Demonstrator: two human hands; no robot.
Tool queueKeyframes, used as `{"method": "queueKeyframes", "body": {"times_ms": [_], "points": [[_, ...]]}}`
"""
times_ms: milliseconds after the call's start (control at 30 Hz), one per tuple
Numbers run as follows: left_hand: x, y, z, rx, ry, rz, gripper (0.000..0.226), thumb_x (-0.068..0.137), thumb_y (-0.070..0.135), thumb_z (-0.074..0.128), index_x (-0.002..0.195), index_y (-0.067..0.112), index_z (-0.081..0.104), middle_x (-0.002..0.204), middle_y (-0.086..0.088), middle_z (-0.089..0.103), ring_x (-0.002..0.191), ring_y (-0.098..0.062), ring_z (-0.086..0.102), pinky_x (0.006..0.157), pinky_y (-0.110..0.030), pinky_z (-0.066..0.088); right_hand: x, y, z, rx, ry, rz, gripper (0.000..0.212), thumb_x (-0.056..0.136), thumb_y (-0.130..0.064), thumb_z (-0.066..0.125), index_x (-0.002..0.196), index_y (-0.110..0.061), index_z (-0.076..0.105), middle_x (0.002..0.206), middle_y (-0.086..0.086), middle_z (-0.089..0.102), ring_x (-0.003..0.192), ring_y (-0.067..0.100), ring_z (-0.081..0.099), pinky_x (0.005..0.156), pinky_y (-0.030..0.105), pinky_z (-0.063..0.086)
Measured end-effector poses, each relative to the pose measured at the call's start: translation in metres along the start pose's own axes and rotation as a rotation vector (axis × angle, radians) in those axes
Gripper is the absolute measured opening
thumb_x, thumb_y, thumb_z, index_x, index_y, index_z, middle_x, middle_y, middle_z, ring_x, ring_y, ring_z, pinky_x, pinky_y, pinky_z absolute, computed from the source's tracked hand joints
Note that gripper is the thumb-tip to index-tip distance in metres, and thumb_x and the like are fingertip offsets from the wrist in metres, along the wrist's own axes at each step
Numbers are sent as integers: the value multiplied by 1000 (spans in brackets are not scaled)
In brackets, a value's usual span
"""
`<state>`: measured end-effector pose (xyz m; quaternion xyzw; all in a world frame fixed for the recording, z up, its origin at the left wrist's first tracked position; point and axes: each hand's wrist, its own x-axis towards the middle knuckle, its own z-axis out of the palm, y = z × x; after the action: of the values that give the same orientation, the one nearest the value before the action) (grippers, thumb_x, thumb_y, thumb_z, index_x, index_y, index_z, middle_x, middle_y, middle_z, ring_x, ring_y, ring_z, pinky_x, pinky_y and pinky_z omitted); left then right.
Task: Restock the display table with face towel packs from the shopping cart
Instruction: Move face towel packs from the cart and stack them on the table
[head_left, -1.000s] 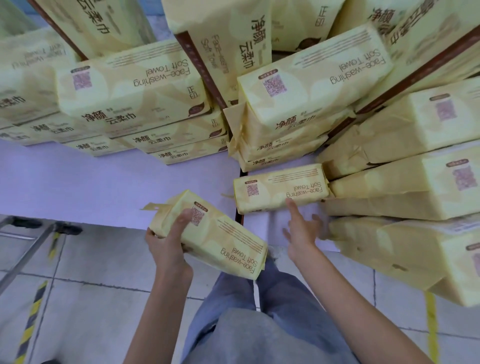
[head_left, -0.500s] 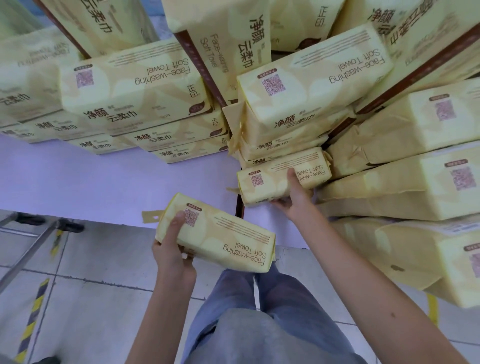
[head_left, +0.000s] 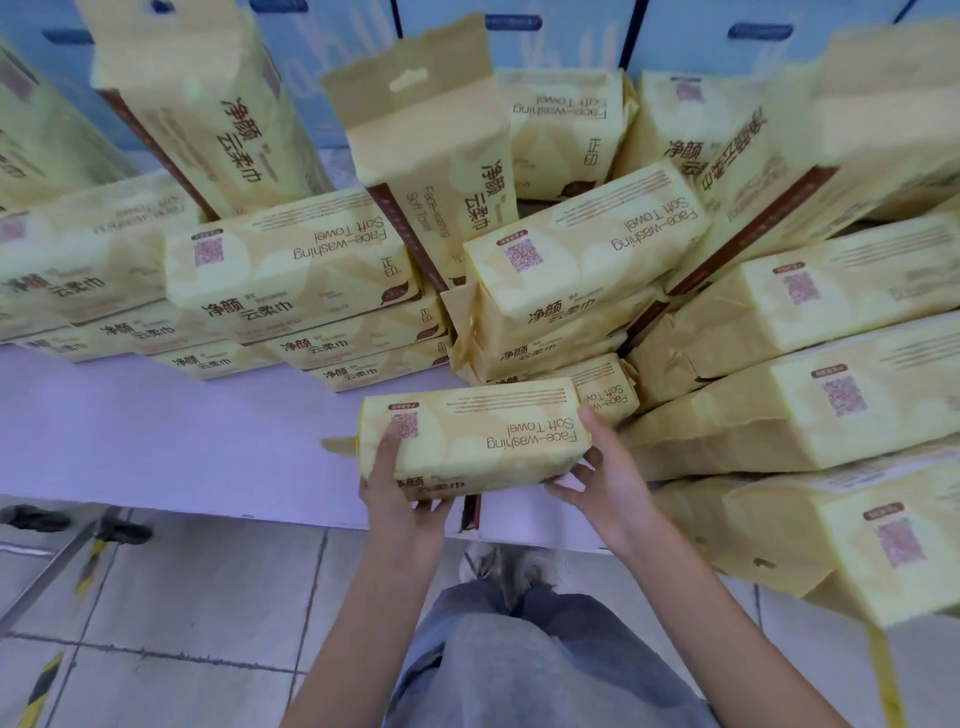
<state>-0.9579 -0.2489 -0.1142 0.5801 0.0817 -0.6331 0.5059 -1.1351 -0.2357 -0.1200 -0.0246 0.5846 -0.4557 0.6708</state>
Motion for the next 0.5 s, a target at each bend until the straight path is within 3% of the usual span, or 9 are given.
{"method": "queueKeyframes", "body": {"times_ms": [100,167,233,267,367,433,500], "points": [[1,-11,17,26,-114,-65,86,57,31,79,135,18,46,125,-12,57,105,-28,58,89,-45,52,4,-10,2,24,174,-145,33,85,-23,65,117,-15,57,106,5,67,94,16,61,73,34,51],[5,-20,26,105,-158,-134,81,64,33,79,136,21,44,122,-9,55,97,-23,56,101,-46,39,9,-15,1,97,273,-252,29,85,-17,67,112,-16,59,102,3,68,90,15,63,71,28,50],[10,-27,31,231,-171,-172,71,72,44,73,135,25,44,124,-6,54,98,-18,56,107,-59,24,16,-17,1,120,327,-347,27,85,-14,67,112,-15,61,103,3,68,91,15,63,69,24,48],[12,-30,34,282,-178,-176,70,71,49,71,133,28,46,125,-5,55,100,-15,56,104,-62,22,21,-17,2,118,351,-377,27,86,-14,66,112,-15,61,105,4,68,90,14,62,69,22,48],[16,-32,37,411,-184,-138,75,61,54,73,128,30,49,124,-3,60,99,-10,56,86,-45,41,35,-16,5,112,406,-444,25,89,-14,63,113,-14,60,110,5,66,89,9,62,75,20,48],[15,-31,37,461,-179,-119,55,77,45,68,124,23,47,110,1,61,91,-9,55,95,-43,40,41,-17,7,120,420,-462,24,90,-16,62,115,-15,59,110,4,66,86,6,61,74,18,48],[12,-29,36,475,-199,-106,40,89,36,60,121,21,42,91,10,52,77,-3,47,88,-36,36,45,-18,8,144,429,-422,21,91,-22,61,111,-19,58,112,4,65,86,7,61,76,22,47]]}}
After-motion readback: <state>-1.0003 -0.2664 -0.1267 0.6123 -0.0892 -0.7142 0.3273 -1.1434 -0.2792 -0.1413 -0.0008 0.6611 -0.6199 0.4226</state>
